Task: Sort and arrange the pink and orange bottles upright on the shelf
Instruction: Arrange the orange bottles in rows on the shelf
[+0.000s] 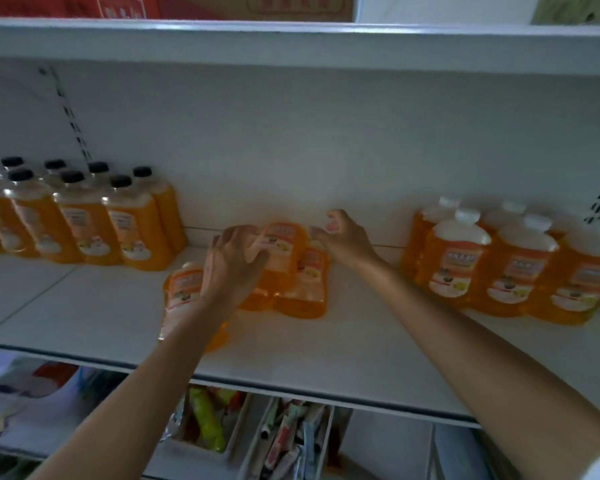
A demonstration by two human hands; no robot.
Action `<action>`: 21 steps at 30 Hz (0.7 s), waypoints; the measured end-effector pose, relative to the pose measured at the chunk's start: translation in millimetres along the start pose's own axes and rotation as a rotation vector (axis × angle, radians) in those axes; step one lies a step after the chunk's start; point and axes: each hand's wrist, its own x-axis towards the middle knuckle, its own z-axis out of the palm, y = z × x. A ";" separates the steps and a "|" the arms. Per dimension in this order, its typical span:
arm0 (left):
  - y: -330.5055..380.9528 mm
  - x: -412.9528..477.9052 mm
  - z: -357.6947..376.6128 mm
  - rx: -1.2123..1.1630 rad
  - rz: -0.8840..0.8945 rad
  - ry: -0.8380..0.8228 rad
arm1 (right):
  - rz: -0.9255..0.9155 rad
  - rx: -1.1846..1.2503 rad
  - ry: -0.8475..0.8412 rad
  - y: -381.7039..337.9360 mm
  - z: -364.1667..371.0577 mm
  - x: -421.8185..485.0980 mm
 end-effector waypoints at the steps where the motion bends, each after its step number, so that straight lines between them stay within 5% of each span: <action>1: -7.4 3.1 -1.8 -0.030 -0.095 -0.063 | 0.029 -0.006 -0.034 -2.4 6.6 2.7; 5: -24.0 10.5 1.3 -0.305 -0.299 -0.280 | 0.112 -0.021 -0.096 -7.8 26.6 14.0; 10: -25.9 10.1 3.2 -0.371 -0.164 -0.337 | 0.120 0.074 -0.056 -5.8 42.2 18.2; 15: -34.6 16.9 4.2 -0.429 -0.248 -0.419 | 0.102 0.163 -0.030 -2.2 45.3 14.6; 21: -31.9 11.1 0.8 -0.422 -0.169 -0.343 | -0.041 0.252 0.084 -13.0 44.9 -3.1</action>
